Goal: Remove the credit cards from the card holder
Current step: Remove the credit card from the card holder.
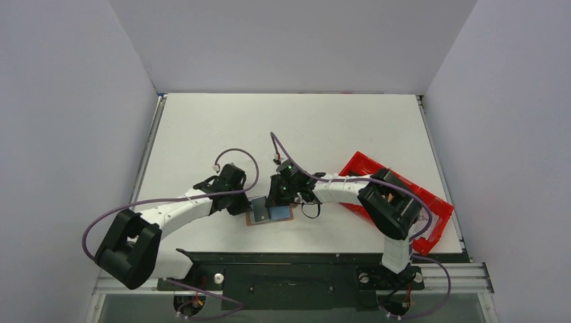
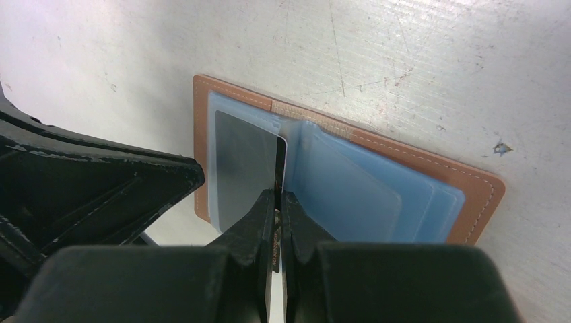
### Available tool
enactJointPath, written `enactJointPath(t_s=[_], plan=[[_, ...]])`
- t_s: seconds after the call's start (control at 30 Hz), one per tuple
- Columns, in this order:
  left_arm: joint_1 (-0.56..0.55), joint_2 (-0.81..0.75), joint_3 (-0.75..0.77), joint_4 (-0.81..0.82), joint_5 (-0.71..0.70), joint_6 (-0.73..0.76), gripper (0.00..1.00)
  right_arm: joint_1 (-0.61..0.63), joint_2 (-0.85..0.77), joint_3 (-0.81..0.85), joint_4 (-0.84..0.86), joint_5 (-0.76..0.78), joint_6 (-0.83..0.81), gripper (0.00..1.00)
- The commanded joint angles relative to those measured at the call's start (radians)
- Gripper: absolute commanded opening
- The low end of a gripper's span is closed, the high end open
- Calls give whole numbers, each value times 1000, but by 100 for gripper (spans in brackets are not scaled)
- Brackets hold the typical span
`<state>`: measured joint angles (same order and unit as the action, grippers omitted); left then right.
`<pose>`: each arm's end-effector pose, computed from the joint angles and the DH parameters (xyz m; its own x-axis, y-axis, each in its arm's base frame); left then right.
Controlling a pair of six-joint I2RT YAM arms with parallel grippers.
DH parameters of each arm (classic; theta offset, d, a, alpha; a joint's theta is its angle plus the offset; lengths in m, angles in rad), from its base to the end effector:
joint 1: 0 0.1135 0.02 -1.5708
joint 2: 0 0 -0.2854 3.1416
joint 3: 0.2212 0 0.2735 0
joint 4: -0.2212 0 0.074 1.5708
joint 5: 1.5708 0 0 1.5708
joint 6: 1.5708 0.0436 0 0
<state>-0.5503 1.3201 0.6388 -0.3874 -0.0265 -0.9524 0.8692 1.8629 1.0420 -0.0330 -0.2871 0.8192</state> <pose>0.2144 -0.1302 0.1655 -0.8503 -0.4339 -0.2979 -0.3120 0.8713 -0.3787 0.2514 0.3166 0.1451 -0.9552 -0.0447 -0.2927 -0.2267 0.7463 0.6258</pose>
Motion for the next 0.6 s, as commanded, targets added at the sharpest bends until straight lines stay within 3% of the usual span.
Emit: enactJointPath(t_s=[0.0, 0.27, 0.57], plan=[[-10, 28, 30, 44, 26, 37, 0, -10, 28, 19, -30, 33, -22, 0], [-23, 87, 18, 48, 18, 54, 0, -12, 33, 21, -25, 27, -20, 0], [-87, 232, 89, -108, -98, 81, 0, -29, 18, 20, -25, 28, -25, 0]])
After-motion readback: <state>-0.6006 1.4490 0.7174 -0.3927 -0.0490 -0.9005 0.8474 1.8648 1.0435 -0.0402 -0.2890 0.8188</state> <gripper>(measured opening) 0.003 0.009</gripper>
